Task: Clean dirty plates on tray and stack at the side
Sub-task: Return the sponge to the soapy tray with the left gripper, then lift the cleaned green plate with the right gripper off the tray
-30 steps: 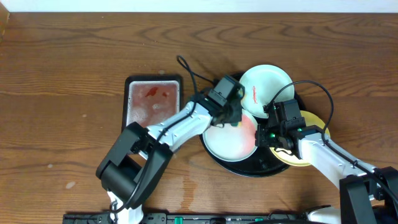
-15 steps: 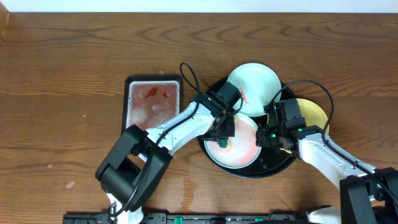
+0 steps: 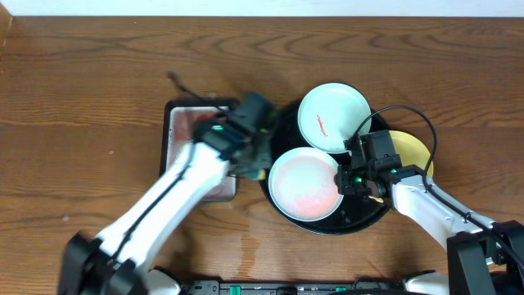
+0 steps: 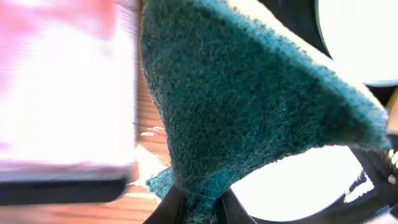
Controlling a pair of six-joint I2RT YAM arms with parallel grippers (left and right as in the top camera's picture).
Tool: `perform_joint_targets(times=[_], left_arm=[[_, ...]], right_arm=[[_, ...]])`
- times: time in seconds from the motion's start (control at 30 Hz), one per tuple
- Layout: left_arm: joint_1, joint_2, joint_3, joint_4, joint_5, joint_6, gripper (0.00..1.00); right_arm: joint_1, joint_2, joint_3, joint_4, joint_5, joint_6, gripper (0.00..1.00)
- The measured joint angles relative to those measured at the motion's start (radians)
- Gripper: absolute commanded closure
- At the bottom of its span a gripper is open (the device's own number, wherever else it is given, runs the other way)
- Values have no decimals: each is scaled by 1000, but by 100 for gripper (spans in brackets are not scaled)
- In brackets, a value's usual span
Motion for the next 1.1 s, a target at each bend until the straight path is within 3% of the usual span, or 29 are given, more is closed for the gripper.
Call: perform_joint_targets(times=[0.07, 0.2, 0.3, 0.63, 1.0, 1.1], left_arm=[[55, -31, 0, -23, -37, 19, 92], [176, -20, -23, -14, -83, 62, 75], [239, 9, -73, 3, -101, 78, 72], [288, 55, -111, 5, -108, 131, 42], [288, -183, -93, -58, -109, 145, 21], [288, -230, -90, -66, -112, 145, 20]], right_arm=[[3, -2, -1, 6, 1, 2, 99], [3, -3, 2, -8, 0, 4, 99], [4, -10, 19, -68, 2, 4, 99], [13, -224, 73, -286, 86, -42, 99], [138, -356, 149, -369, 430, -64, 99], [206, -357, 172, -367, 570, -64, 99]])
